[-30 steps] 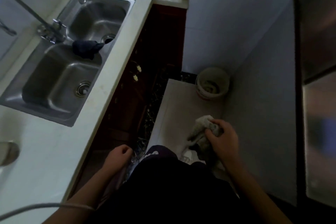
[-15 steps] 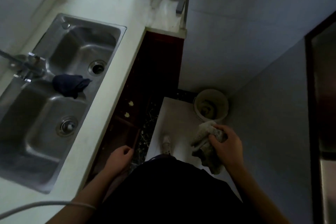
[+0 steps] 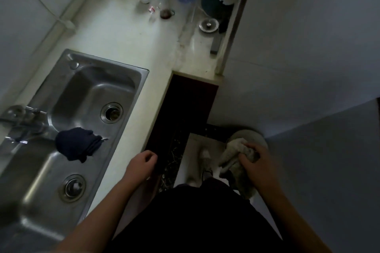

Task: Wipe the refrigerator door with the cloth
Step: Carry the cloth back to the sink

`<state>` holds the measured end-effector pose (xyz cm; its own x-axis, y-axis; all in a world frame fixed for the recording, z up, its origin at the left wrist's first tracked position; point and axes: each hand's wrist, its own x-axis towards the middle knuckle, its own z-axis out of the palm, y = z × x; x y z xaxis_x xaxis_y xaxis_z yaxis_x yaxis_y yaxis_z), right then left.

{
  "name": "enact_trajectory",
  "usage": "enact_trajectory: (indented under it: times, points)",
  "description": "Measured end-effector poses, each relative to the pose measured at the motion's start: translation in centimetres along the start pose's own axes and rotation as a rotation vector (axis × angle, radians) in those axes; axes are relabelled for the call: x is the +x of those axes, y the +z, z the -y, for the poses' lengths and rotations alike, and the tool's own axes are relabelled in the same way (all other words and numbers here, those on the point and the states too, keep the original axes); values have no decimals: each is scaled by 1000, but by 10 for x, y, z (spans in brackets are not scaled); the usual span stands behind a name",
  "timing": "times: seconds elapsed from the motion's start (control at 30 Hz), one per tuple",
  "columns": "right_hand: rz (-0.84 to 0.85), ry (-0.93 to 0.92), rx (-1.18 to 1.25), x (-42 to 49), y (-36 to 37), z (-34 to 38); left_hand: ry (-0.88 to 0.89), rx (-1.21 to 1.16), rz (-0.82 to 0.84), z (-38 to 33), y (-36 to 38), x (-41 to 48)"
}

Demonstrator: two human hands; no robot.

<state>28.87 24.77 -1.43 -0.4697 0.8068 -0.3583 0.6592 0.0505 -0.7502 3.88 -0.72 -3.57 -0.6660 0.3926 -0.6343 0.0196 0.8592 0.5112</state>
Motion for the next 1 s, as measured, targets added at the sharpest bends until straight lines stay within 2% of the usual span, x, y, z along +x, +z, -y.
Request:
enact_trajectory:
  times: [0.27,0.37,0.5,0.7,0.87,1.0]
  points:
    - [267,-145,-15,111,33,80,-112,-150,-179,-38,-30,31]
    - [325,-266,-19,150,43,122,-137,-170,-237,-58,-36,43]
    - [314,-445,-35,196,64,181,-136,-213,-286,-76,-49,59]
    - [304,-607,-16,243,94,272,-156,-268,-331,-94,-75,81]
    - [311,-648,-35,290,138,324,-206,-313,-344,-93,-83,90]
    - [314,-663,-47,320,185,339,-267,-354,-347,-81,-80,97]
